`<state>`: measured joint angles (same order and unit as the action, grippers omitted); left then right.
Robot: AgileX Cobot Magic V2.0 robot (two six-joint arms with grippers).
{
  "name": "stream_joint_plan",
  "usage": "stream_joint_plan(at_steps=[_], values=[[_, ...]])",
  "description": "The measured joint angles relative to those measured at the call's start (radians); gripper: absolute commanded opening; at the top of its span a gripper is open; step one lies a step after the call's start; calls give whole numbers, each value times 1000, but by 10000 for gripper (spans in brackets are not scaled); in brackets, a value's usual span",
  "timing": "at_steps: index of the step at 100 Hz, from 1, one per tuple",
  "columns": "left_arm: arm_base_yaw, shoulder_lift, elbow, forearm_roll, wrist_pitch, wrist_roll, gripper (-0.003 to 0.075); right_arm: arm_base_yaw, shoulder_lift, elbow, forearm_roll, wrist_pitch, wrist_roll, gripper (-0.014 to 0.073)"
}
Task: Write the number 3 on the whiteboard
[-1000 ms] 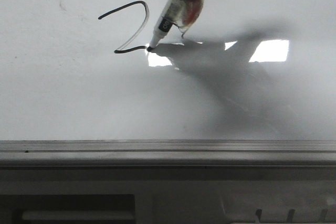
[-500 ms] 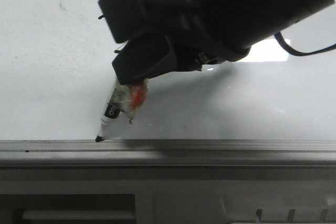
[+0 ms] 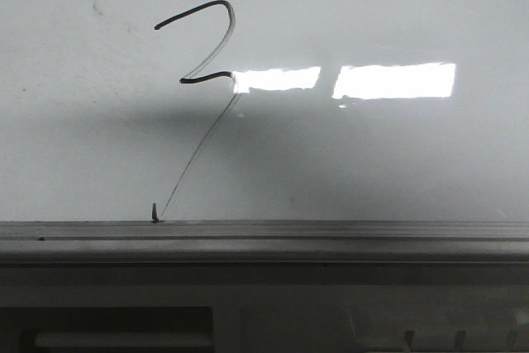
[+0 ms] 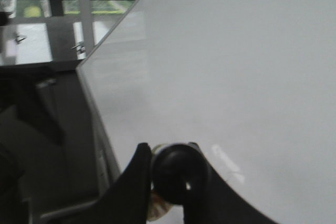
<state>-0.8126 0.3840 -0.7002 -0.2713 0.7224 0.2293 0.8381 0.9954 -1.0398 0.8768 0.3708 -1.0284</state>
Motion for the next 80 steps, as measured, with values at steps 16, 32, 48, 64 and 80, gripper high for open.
stream_joint_plan(at_steps=[16,32,48,64,80], values=[[0,253,-79,-182,6,236,432,0,19,-7,-61,213,0,-61],[0,417,-168,-234,34,354,363,0,19,-9,-87,316,0,-61],[0,509,-214,-275,57,414,335,0,19,-9,-92,345,0,-61],[0,549,-218,-294,73,427,235,0,19,-9,-105,350,0,-61],[0,555,-218,-310,77,430,38,-1,19,-9,-118,347,-2,-61]])
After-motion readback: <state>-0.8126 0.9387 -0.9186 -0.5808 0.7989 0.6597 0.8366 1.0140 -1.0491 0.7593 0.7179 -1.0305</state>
